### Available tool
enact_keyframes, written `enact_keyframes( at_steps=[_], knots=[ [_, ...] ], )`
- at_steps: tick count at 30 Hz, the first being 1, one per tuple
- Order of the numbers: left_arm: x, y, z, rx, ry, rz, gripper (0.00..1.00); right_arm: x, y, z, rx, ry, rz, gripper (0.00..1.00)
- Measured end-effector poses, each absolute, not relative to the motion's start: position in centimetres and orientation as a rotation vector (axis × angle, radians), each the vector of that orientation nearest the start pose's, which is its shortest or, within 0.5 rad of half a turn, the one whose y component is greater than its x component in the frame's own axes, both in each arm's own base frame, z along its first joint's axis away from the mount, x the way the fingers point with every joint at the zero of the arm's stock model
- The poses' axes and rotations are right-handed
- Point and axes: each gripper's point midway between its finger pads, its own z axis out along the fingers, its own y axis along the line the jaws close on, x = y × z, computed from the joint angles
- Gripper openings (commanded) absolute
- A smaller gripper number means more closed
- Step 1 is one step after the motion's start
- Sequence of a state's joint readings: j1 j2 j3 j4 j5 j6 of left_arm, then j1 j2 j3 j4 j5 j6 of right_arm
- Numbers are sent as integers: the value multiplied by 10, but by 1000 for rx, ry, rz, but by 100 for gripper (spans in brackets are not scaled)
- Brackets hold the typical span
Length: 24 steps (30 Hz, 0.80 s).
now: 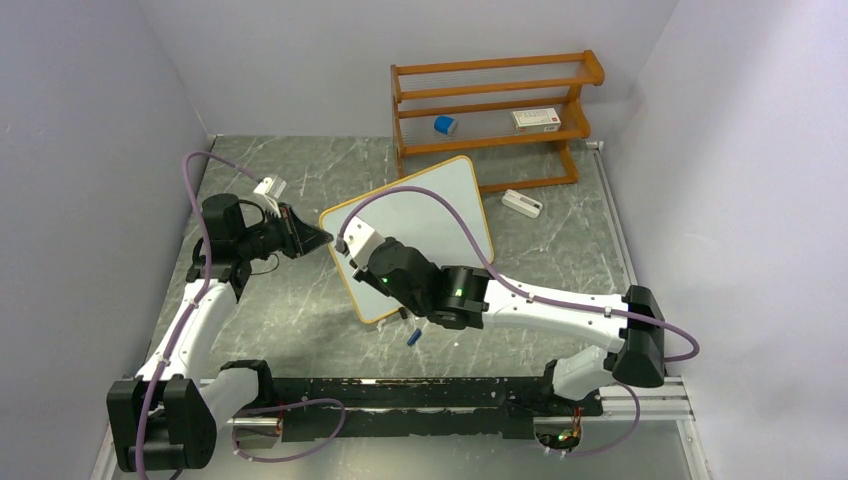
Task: Write a sentence on the whiteboard
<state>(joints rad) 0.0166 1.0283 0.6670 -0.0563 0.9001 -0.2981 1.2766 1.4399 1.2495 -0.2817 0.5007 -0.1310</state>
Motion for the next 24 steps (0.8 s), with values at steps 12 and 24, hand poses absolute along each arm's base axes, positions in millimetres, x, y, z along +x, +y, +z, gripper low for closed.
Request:
enact_keyframes(
  at_steps=[12, 24],
  knots=[
    [279, -141, 203, 289, 1948, -1071, 5, 210, 395, 255, -1005, 1655, 231, 0],
    [279, -141, 203, 290, 1947, -1071, 5, 215, 402, 257, -979, 1633, 204, 0]
  ],
)
